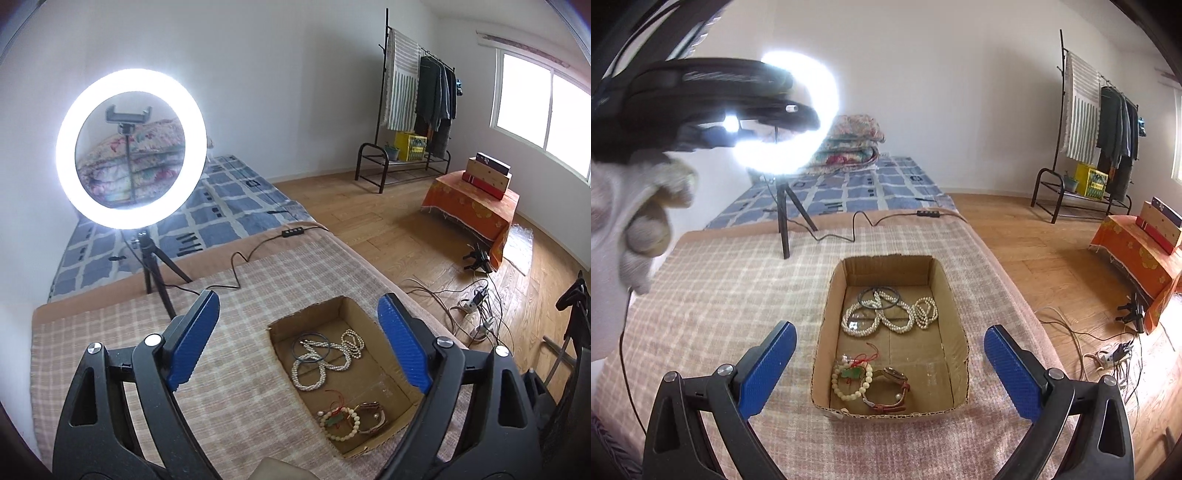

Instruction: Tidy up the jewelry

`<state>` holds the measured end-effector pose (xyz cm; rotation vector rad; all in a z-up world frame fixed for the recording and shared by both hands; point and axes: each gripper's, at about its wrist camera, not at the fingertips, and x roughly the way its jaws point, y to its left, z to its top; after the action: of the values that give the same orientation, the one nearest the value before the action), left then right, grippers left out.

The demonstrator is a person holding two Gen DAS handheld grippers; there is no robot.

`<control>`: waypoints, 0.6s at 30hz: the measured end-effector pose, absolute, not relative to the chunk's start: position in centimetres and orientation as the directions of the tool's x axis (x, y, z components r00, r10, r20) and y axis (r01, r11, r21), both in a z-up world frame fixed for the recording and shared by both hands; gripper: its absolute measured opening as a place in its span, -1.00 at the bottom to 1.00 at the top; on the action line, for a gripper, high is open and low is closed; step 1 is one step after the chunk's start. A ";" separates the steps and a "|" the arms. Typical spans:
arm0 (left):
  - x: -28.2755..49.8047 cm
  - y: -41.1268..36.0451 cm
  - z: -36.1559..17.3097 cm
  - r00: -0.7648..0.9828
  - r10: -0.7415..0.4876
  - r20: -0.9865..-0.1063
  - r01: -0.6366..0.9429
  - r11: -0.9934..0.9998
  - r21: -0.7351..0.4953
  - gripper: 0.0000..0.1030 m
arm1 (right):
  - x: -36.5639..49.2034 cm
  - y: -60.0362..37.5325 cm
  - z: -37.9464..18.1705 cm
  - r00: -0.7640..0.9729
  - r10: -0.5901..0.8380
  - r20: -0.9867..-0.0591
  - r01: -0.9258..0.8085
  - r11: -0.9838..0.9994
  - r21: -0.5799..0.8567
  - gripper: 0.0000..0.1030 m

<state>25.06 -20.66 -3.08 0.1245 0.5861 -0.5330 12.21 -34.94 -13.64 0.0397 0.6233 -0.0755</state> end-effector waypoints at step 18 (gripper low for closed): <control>18.0 -11.2 -3.0 0.770 -0.394 -0.502 0.445 0.896 -0.021 0.98 | 12.1 -33.8 -12.3 0.837 -0.094 -0.539 0.107 0.994 -0.007 0.99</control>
<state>18.01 -11.17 -3.01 0.1015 0.5214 -0.4554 12.06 -33.81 -12.27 0.0234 0.5694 -0.1061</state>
